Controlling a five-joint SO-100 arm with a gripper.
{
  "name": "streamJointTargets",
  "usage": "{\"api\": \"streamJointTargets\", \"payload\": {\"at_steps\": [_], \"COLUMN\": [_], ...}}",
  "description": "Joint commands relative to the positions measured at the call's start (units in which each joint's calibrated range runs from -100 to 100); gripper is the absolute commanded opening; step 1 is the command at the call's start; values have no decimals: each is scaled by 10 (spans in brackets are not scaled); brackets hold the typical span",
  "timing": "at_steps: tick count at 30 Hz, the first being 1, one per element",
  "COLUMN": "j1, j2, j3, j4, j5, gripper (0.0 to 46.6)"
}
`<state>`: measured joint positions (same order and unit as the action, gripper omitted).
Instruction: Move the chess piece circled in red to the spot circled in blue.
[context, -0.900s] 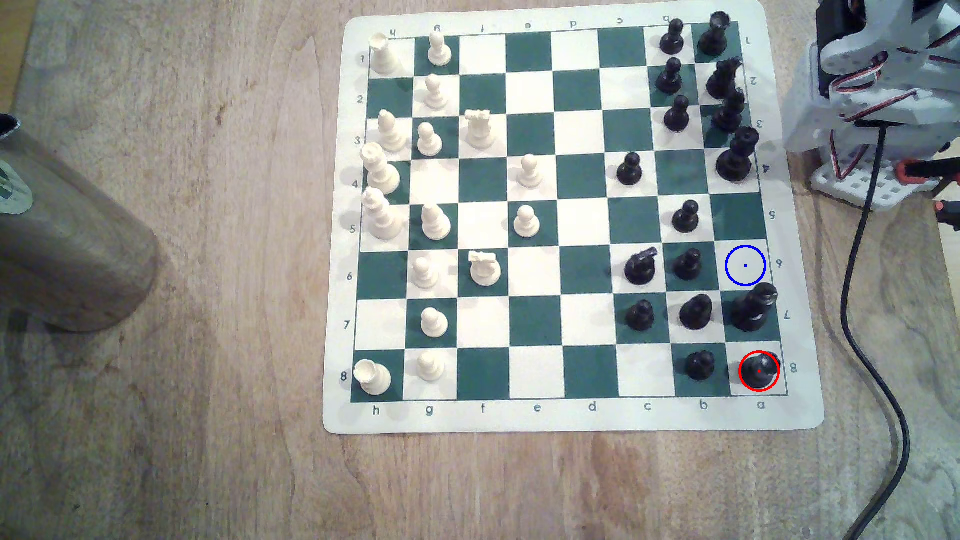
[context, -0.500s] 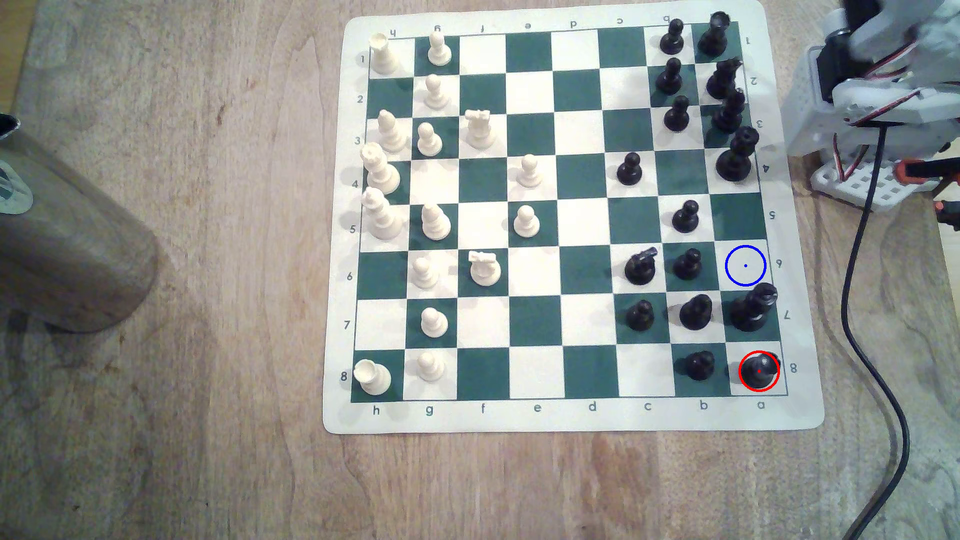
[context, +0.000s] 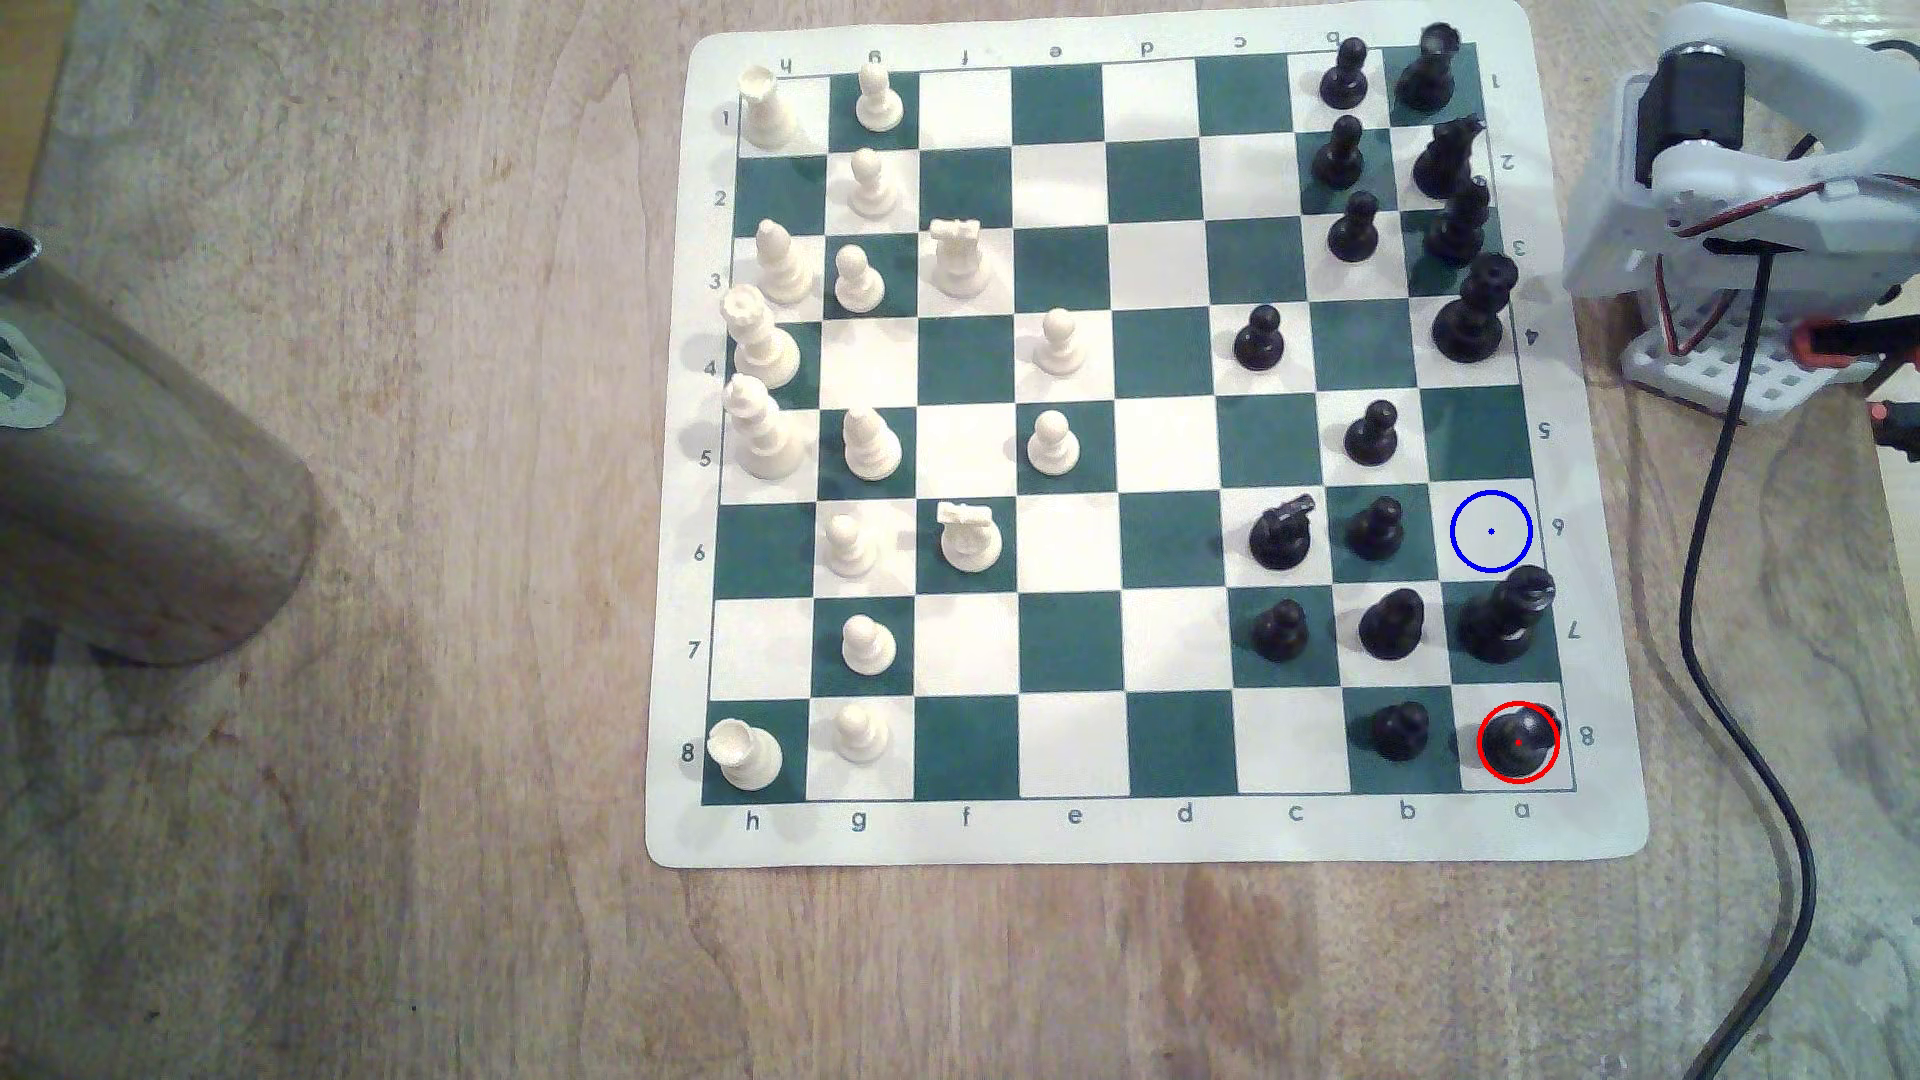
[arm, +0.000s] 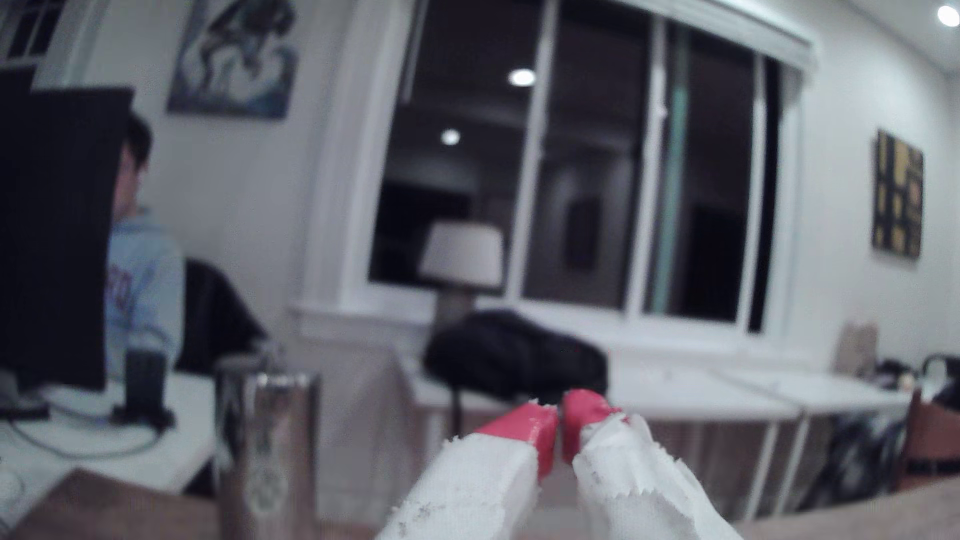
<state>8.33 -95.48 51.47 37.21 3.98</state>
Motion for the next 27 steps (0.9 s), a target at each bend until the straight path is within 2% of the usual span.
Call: {"api": "streamJointTargets", "payload": {"at_steps": [1,5,6,9,10,12,15,22,24,27], "j1": [-81,-195,-250,-314,-349,-374,-436,-509,-541,-555], "j2": [22,46,84,160,216,254,328,392,417,437], "j3": [-95,-114,-148,-186,-209,-214,-206,-160,-135,-111], "j4": [164,238,300,369,394,400,425,431,423,406], "j5": [-3,21,22,18,9,8,-5,-36,-57,-66], "gripper": [21,41,45,51,58,70,123,136,138,137]}}
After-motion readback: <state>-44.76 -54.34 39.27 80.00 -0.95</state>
